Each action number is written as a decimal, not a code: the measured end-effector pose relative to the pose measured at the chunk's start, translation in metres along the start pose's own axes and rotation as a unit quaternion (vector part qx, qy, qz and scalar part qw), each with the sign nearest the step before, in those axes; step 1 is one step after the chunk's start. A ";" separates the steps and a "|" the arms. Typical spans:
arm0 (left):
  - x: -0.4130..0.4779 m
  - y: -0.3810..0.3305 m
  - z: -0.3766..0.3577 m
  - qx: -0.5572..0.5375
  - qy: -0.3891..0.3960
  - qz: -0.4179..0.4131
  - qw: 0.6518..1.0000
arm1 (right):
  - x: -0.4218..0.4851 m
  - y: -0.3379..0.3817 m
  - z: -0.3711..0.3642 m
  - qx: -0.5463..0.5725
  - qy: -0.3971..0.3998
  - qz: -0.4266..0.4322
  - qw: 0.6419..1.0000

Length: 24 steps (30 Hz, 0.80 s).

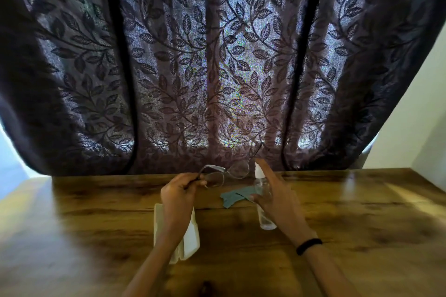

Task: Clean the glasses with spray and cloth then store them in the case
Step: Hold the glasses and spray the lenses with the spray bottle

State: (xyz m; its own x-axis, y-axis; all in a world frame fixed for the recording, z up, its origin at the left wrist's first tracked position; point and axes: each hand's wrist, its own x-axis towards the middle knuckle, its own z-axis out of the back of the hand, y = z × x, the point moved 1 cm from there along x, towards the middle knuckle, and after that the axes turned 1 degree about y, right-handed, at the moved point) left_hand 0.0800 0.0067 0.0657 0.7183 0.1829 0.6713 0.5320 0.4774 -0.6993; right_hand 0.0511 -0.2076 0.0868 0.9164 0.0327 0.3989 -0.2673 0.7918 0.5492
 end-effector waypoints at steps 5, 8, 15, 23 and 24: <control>-0.001 -0.001 0.002 0.004 -0.003 -0.003 1.000 | -0.002 -0.002 -0.001 -0.019 -0.013 -0.008 1.000; -0.001 0.000 0.003 0.004 -0.006 -0.006 1.000 | -0.003 -0.003 0.001 -0.013 -0.023 -0.019 0.999; -0.001 0.003 0.001 0.018 0.001 0.002 1.000 | -0.007 -0.007 0.003 0.038 -0.055 -0.033 0.997; -0.002 0.003 0.005 0.013 -0.006 0.016 1.000 | -0.031 -0.050 0.000 0.086 -0.064 -0.055 0.993; -0.003 0.004 0.005 0.008 -0.008 0.026 1.000 | -0.034 -0.055 -0.001 0.092 -0.060 -0.059 0.992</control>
State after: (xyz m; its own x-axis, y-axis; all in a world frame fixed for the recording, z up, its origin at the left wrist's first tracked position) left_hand 0.0775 0.0124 0.0625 0.7381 0.2216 0.6373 0.4859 0.4808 -0.7299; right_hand 0.0348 -0.2516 0.0430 0.9052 -0.1354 0.4028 -0.2204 0.6609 0.7174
